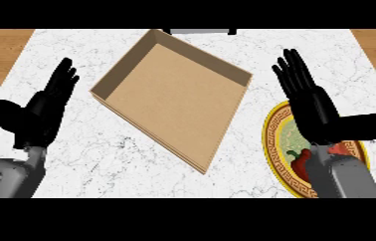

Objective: Pick the bell pepper from the plate and place it in the cardboard box

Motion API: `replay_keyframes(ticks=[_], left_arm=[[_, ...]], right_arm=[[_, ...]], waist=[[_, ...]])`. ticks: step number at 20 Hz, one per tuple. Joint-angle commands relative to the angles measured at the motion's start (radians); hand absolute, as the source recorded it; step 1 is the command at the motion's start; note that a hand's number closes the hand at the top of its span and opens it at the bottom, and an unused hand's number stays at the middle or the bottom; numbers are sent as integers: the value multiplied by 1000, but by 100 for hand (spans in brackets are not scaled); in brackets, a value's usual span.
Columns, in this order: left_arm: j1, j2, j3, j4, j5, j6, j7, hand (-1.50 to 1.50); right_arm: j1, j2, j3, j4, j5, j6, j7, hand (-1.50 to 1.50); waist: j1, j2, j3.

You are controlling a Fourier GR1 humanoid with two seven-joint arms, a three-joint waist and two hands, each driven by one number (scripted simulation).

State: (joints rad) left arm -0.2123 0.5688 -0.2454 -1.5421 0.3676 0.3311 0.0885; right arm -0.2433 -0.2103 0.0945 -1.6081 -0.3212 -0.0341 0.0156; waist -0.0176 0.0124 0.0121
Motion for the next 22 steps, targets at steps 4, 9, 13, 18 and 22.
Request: replay_keyframes(ticks=[4, 9, 13, 18, 22], left_arm=[[-28, 55, -35, -10, -80, -107, -111, 0], [5, 52, -106, -59, -118, -154, -163, 0], [-25, 44, -110, -39, -130, -184, -183, 0], [-48, 30, -95, -1, -130, -198, -186, 0], [-38, 33, -90, 1, -133, -224, -196, 0]], right_arm=[[-77, -299, -166, -115, -128, 290, 8, -150], [-19, -574, -244, -36, 14, 532, -159, -150], [36, -624, -324, 93, 108, 684, -492, -150], [60, -684, -294, 64, 380, 662, -782, -150], [98, -782, -227, -8, 497, 616, -776, -150]], waist=[[-20, -16, -13], [-10, -9, -9], [8, -3, -7], [20, -5, -7], [18, -11, -11]])
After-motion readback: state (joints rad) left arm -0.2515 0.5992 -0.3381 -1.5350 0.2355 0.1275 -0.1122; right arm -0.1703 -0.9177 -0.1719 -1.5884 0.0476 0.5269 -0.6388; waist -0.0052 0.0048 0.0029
